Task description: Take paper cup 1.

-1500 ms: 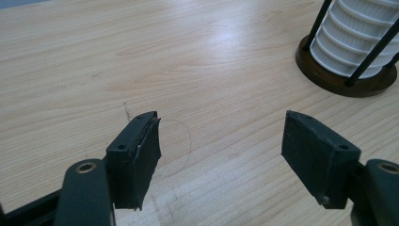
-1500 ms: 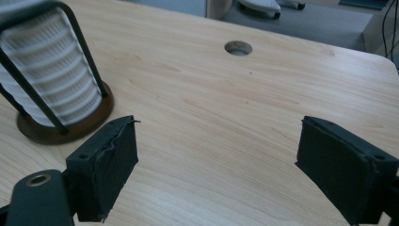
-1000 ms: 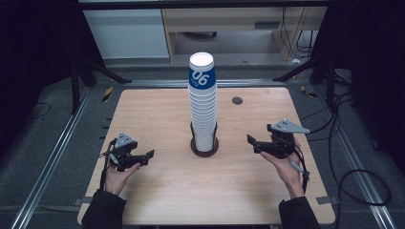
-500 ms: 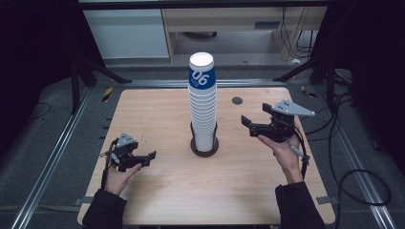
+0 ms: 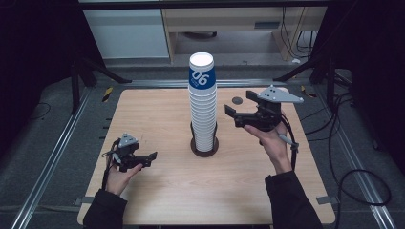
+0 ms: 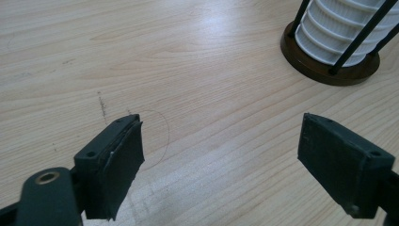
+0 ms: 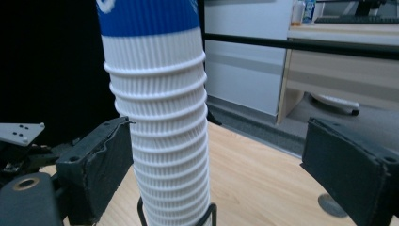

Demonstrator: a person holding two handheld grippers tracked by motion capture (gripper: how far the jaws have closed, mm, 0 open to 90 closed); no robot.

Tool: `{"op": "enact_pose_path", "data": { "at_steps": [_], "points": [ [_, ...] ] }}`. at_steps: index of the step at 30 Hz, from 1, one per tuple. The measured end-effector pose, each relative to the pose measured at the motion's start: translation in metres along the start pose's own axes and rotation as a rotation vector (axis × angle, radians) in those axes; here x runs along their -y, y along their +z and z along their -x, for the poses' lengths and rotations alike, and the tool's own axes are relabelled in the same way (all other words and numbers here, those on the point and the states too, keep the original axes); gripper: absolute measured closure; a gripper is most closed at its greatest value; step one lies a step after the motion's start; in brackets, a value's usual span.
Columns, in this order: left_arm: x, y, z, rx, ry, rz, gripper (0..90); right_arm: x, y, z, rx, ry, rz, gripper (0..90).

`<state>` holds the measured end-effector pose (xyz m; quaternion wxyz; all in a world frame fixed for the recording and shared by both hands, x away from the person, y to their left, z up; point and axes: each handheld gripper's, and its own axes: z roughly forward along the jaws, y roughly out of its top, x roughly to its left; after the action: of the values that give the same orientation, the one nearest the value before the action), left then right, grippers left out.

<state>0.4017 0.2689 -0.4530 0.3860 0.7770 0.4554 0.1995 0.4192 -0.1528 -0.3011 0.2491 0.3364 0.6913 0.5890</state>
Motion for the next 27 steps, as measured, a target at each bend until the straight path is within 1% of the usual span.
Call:
{"op": "enact_pose_path", "data": {
  "at_steps": [5, 11, 13, 14, 16, 18, 19, 21, 27],
  "points": [
    [0.0, 0.0, 0.001, 0.005, -0.001, 0.004, 15.0, -0.014, 0.007, -0.008, -0.02, -0.021, 0.024, 9.0],
    [-0.001, -0.001, 0.0, 0.009, -0.007, 0.013, 15.1, -0.031, 0.016, -0.016, -0.048, -0.029, 0.052, 9.0],
    [-0.001, -0.001, 0.0, 0.009, -0.009, 0.013, 15.3, -0.033, 0.018, -0.018, -0.057, -0.029, 0.056, 9.0],
    [-0.001, -0.001, 0.0, 0.008, -0.009, 0.013, 15.5, -0.037, 0.021, -0.021, -0.071, -0.027, 0.063, 8.7],
    [-0.001, -0.001, 0.0, 0.007, -0.009, 0.012, 15.5, -0.042, 0.026, -0.022, -0.075, -0.029, 0.071, 8.7],
    [-0.001, 0.0, 0.0, 0.008, -0.007, 0.012, 15.5, -0.044, 0.028, -0.023, -0.076, -0.03, 0.071, 8.7],
    [-0.001, 0.0, 0.001, 0.009, -0.007, 0.015, 15.5, -0.047, 0.035, -0.023, -0.089, -0.021, 0.074, 8.7],
    [-0.001, -0.001, 0.001, 0.007, -0.005, 0.017, 15.5, -0.048, 0.04, -0.024, -0.097, -0.016, 0.07, 8.7],
    [-0.001, -0.001, 0.0, 0.012, -0.011, 0.022, 15.5, -0.051, 0.057, -0.029, -0.115, -0.019, 0.061, 8.6]
  ]
}}
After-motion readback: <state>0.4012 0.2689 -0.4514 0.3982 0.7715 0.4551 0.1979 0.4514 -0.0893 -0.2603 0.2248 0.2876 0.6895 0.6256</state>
